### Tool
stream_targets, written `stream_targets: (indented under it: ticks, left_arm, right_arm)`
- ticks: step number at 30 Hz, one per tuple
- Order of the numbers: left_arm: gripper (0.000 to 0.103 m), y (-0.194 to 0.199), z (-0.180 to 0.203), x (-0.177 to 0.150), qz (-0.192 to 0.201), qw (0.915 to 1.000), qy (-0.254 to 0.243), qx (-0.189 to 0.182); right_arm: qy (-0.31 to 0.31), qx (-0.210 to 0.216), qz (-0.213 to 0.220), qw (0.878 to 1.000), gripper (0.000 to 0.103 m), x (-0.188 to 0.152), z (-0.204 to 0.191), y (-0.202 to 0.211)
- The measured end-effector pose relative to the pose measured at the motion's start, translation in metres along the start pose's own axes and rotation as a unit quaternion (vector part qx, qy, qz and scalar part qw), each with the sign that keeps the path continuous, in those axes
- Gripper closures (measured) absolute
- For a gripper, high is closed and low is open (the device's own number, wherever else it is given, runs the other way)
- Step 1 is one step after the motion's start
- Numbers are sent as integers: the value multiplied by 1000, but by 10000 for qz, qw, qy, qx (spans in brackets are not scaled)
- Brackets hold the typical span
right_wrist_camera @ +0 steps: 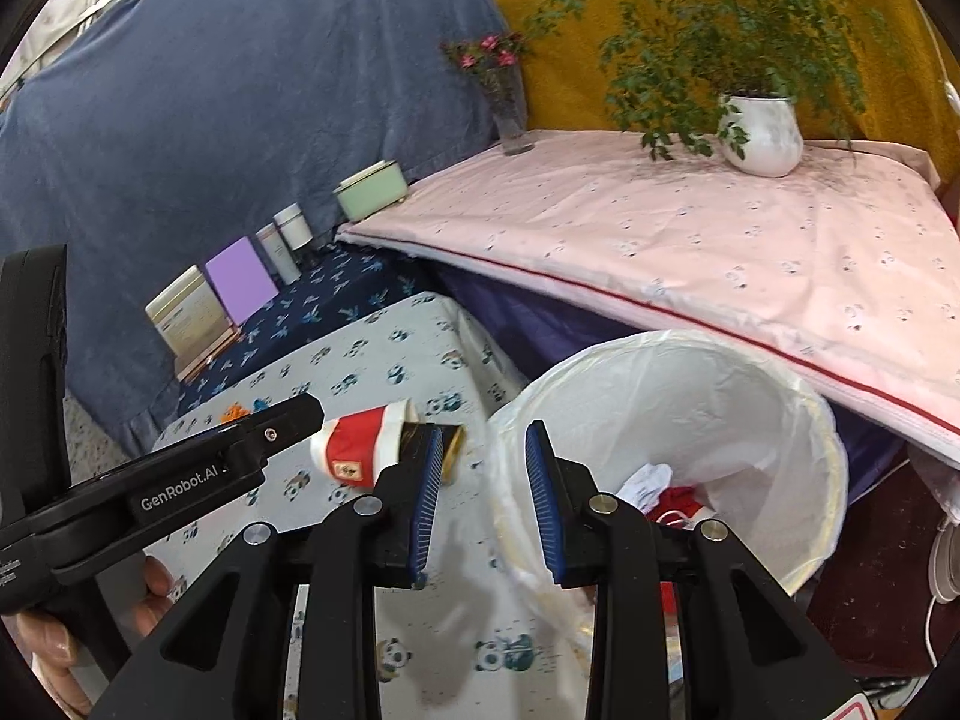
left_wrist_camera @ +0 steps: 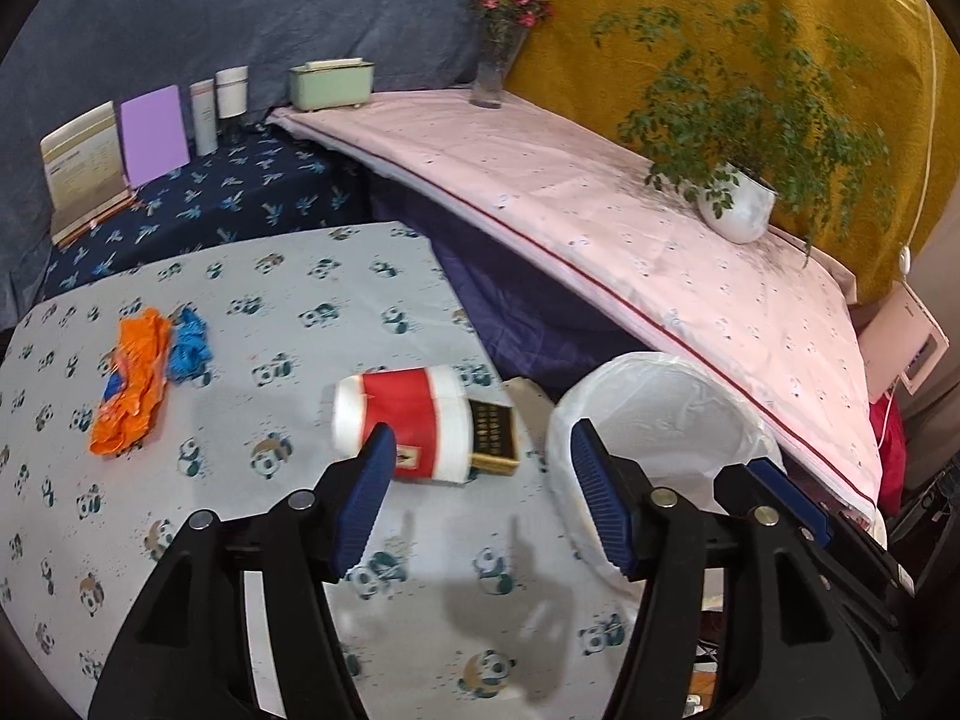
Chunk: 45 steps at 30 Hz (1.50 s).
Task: Collect trash
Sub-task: 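Grasp the orange snack bag with the left gripper while the right grasps the black cigarette box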
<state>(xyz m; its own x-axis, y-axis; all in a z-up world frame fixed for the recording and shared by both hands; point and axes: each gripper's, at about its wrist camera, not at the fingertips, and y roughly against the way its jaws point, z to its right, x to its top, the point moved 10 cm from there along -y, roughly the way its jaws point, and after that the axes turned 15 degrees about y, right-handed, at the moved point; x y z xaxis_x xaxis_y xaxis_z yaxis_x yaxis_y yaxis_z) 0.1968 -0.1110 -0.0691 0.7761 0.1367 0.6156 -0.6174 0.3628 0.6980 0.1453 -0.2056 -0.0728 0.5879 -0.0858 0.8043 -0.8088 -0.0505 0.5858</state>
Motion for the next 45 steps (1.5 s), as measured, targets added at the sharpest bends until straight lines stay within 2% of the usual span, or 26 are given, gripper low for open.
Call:
stream_targets:
  ticks: [9,12,15,20,23,26,31,34,35,38,39,40,41,43,45]
  left_arm:
    - [43,-2,-86,7,29,9981,348,514]
    - [37,-4,-117,8,72,9965,323,771]
    - [37,-6,-147,12,130,9944,267,1018]
    - [28,-11,-192,26,247,9901,164,1368]
    - [24,-16,-210,37,295,9888,151,1459]
    - [19,-22,-224,43,311,9872,43,1562]
    - [17,-39,-249,49,176,9869,-8,1602]
    - [17,-50,-255,51,101,9873,1,1585]
    - [17,-51,-256,51,93,9873,1,1585]
    - [18,-57,-256,53,92,9880,-1,1543]
    - [24,-59,-256,53,80,9881,-20,1533]
    - [37,-61,-256,52,27,9884,-39,1519]
    - [43,-65,-256,49,-96,9890,-25,1478]
    - [71,-70,-259,44,-268,9894,91,1427]
    - [76,-70,-262,41,-300,9891,177,1434]
  right_arm:
    - [158,552,-395,9976,74,-12,-43,-39]
    - [200,819,-560,9949,74,-15,-55,-59]
    - [293,1040,-739,9914,74,-19,-64,-80]
    - [511,1148,-844,9885,72,-16,-71,-110]
    - [563,1147,-891,9878,65,-10,-70,-130]
    - [534,1162,-1030,9864,65,-11,-69,-150]
    - [404,1604,-1123,9798,64,-14,-89,-167]
    - [367,1991,-1160,9724,73,-15,-114,-172]
    - [373,2088,-1188,9700,79,-17,-122,-174]
    - [466,2364,-1258,9624,89,-22,-151,-179]
    - [512,2461,-1276,9594,92,-24,-161,-179]
    - [546,2529,-1284,9574,93,-25,-169,-179]
    - [582,2607,-1287,9550,94,-26,-177,-178]
    - [661,2707,-1303,9515,95,-28,-190,-177]
    - [785,2693,-1317,9508,95,-31,-200,-174]
